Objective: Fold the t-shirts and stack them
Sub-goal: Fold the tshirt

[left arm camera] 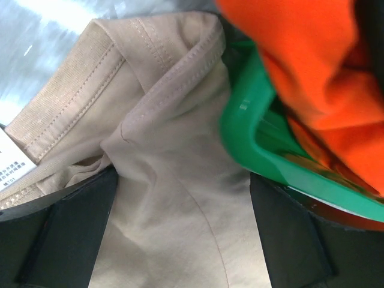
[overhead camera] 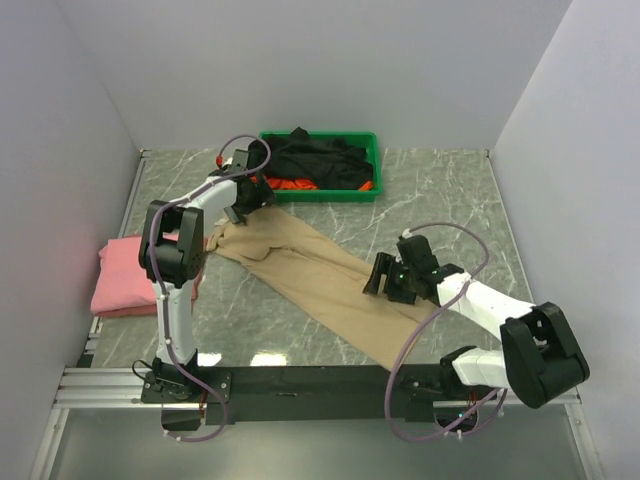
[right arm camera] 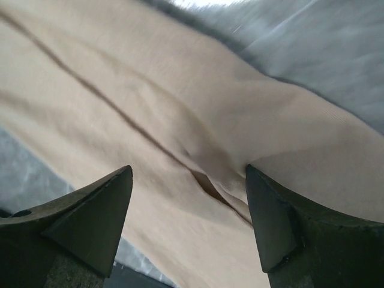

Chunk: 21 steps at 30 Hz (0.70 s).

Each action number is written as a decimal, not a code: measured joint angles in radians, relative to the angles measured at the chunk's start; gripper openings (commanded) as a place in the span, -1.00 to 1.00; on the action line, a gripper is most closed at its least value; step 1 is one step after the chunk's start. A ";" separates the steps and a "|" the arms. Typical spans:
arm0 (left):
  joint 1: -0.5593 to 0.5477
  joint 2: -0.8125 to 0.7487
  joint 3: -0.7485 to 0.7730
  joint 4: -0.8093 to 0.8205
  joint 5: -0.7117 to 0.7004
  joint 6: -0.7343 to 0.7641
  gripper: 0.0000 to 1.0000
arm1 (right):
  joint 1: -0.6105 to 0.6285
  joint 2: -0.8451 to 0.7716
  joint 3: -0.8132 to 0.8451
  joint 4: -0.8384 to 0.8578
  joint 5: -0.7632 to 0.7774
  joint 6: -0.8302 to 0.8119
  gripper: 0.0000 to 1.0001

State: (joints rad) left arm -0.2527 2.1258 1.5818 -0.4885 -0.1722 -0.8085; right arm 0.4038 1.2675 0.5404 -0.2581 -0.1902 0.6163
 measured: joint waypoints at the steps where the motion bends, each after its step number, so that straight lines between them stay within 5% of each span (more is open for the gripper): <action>1: 0.002 0.008 0.007 0.018 0.018 0.019 0.99 | 0.022 -0.010 -0.006 0.000 -0.008 0.012 0.66; 7: 0.007 0.045 0.068 0.013 0.064 0.110 0.99 | 0.101 -0.030 -0.011 -0.031 -0.038 0.061 0.66; 14: 0.006 0.021 0.067 0.004 0.072 0.116 0.99 | 0.105 -0.121 0.067 -0.256 0.052 0.067 0.78; 17: 0.001 -0.037 0.064 -0.021 0.059 0.114 0.99 | 0.101 -0.203 0.138 -0.319 0.116 0.068 0.98; 21: -0.042 -0.227 0.019 -0.031 0.004 0.113 0.99 | 0.045 -0.306 0.161 -0.358 0.175 0.071 1.00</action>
State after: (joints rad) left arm -0.2951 1.8984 1.6009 -0.5198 -0.1684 -0.6952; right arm 0.4488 0.9611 0.7017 -0.6163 -0.0154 0.6872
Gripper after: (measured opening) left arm 0.994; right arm 0.996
